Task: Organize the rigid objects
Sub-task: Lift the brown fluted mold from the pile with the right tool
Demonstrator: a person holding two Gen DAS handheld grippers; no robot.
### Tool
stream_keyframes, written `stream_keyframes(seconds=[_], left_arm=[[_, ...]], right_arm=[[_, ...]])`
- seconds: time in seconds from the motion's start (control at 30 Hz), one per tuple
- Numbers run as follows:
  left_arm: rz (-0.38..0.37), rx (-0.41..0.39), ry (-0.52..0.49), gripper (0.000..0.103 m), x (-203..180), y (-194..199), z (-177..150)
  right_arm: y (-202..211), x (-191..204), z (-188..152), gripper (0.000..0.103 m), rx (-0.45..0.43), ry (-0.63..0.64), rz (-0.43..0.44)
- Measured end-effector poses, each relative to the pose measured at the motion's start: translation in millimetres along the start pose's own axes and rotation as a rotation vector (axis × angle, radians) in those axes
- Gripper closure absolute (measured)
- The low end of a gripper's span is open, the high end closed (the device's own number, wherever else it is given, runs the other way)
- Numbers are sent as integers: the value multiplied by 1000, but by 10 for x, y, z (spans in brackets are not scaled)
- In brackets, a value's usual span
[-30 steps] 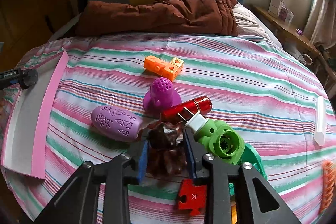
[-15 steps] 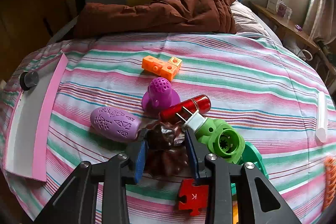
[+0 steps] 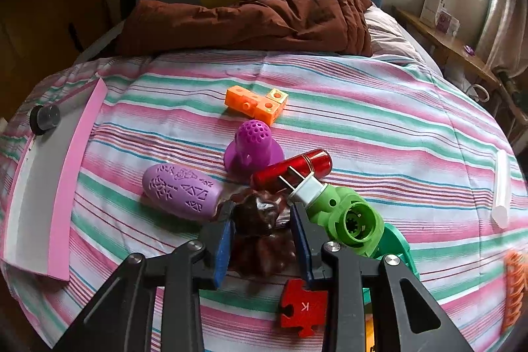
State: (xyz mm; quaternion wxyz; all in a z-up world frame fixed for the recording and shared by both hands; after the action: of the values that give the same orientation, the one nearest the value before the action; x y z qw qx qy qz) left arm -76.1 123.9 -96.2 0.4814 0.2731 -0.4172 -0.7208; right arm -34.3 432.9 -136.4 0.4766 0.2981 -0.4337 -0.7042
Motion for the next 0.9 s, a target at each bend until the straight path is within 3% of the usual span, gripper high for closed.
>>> stream_keyframes(seconds=[0.13, 0.9], left_arm=[[25, -5, 6, 28, 46, 61, -51], [41, -56, 33, 28, 282, 281, -115]], right_arm=[[16, 11, 8, 80, -10, 9, -15], [14, 17, -1, 81, -20, 23, -42]])
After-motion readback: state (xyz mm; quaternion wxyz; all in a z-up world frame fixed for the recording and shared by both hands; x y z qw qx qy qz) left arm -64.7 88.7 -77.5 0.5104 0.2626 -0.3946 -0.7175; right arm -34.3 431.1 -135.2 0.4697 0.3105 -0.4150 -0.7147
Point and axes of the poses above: each gripper's, at about its wrist camera, not at the fingertips, and y roughly against the way its jaws point, x to its left, z to its top, the point moved 9 cm from there along -y, roughly the way its jaws point, and after that the axes turned 8 degrees about x, right-handed, at the moved point
